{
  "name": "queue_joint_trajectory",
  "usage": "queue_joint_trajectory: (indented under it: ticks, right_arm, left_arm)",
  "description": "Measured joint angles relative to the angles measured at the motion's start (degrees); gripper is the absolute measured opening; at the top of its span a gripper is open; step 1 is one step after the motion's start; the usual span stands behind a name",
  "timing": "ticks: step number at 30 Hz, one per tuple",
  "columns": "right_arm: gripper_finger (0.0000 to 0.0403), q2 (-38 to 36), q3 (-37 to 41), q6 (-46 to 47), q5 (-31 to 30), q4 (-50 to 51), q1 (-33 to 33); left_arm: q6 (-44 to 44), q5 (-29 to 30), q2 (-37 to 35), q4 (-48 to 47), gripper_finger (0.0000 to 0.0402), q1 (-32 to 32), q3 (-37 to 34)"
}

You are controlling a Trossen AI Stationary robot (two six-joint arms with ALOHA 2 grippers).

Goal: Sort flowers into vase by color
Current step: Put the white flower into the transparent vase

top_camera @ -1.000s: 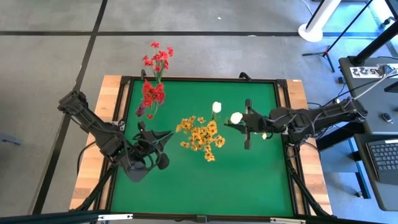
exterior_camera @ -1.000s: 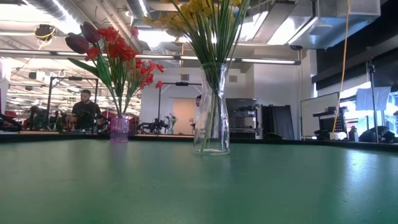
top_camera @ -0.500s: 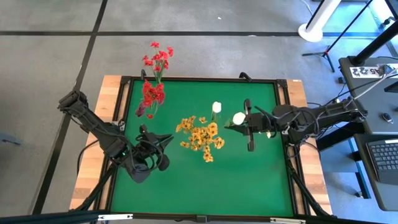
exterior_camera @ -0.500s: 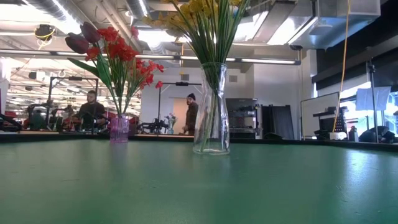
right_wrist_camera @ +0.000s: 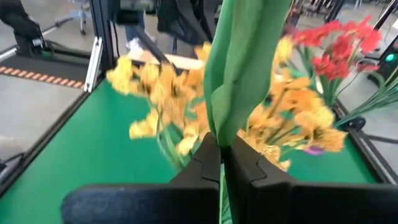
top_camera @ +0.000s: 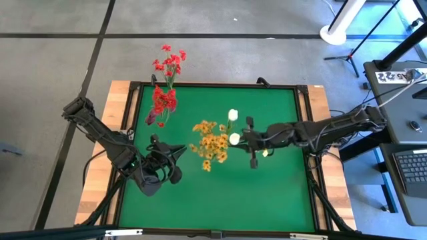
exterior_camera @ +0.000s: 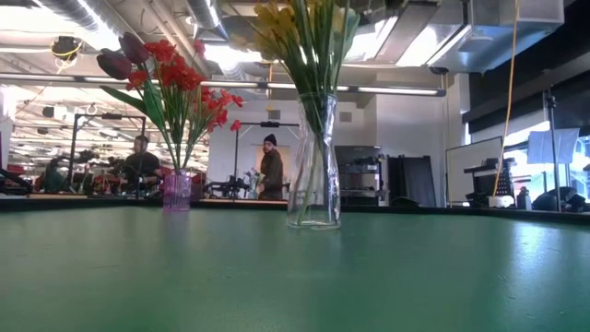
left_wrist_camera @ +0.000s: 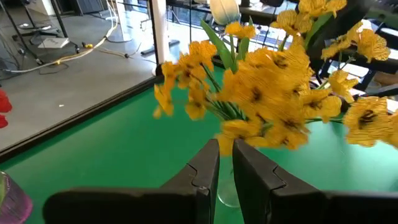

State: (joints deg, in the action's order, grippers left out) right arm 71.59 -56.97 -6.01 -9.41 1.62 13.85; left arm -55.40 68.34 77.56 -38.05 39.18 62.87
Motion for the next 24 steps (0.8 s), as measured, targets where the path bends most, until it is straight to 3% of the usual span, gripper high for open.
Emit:
queue_joint_trajectory:
  ticks: [13, 18, 24]
  right_arm:
    - [0.0036, 3.0, 0.0, 1.3, -4.0, 7.9, 0.0]
    - [0.0102, 0.4, 0.0, 1.3, -3.5, 8.0, 0.1]
    - [0.0220, -3.1, 0.0, 2.8, -2.4, 8.2, 0.1]
  left_arm:
    - [0.0, -0.8, 0.0, 0.0, 0.0042, 0.0, 0.0]
    - [0.0, -0.8, 0.0, 0.0, 0.0042, 0.0, 0.0]
    - [-0.1, -0.8, 0.0, 0.0, 0.0042, -0.1, 0.0]
